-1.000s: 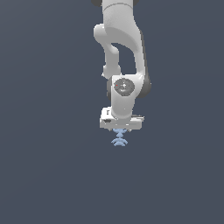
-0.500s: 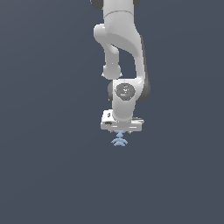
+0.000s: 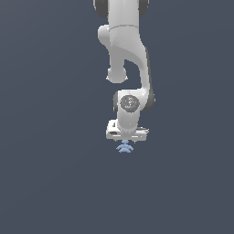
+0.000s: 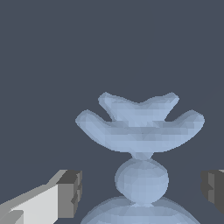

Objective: Pick up the object and move it to a goal position.

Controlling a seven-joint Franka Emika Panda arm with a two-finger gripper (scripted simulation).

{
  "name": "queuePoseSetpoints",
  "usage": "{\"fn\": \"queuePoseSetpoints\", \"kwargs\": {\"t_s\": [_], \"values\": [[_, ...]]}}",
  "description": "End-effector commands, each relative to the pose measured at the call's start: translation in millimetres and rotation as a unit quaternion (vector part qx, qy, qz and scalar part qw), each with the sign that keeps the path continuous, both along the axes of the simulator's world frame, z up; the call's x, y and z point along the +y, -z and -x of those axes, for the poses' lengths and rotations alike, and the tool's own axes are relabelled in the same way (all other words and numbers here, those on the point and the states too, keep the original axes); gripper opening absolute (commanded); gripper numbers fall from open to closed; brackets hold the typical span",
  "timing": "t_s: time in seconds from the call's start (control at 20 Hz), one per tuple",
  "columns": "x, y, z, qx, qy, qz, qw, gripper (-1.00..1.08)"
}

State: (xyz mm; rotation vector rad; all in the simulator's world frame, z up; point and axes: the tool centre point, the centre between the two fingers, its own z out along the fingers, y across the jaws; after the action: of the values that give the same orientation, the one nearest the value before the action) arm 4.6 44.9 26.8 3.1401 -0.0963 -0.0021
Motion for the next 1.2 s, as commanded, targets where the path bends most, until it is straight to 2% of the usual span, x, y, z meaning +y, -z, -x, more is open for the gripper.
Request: {"fn": "queuePoseSetpoints", "kwargs": {"t_s": [0.0, 0.2, 0.25, 0.85, 1.15], "values": [[0.0, 8.5, -0.3, -0.001, 0.000, 0.000, 1.0000, 1.00], [0.2, 12.5, -1.3, -0.001, 0.000, 0.000, 1.0000, 1.00], [0.2, 12.5, -1.3, -0.001, 0.000, 0.000, 1.0000, -1.00], [-1.2, 11.0, -1.9, -0.001, 0.000, 0.000, 1.0000, -1.00], [-17.6, -5.8, -9.6, -0.001, 0.000, 0.000, 1.0000, -1.00]]}}
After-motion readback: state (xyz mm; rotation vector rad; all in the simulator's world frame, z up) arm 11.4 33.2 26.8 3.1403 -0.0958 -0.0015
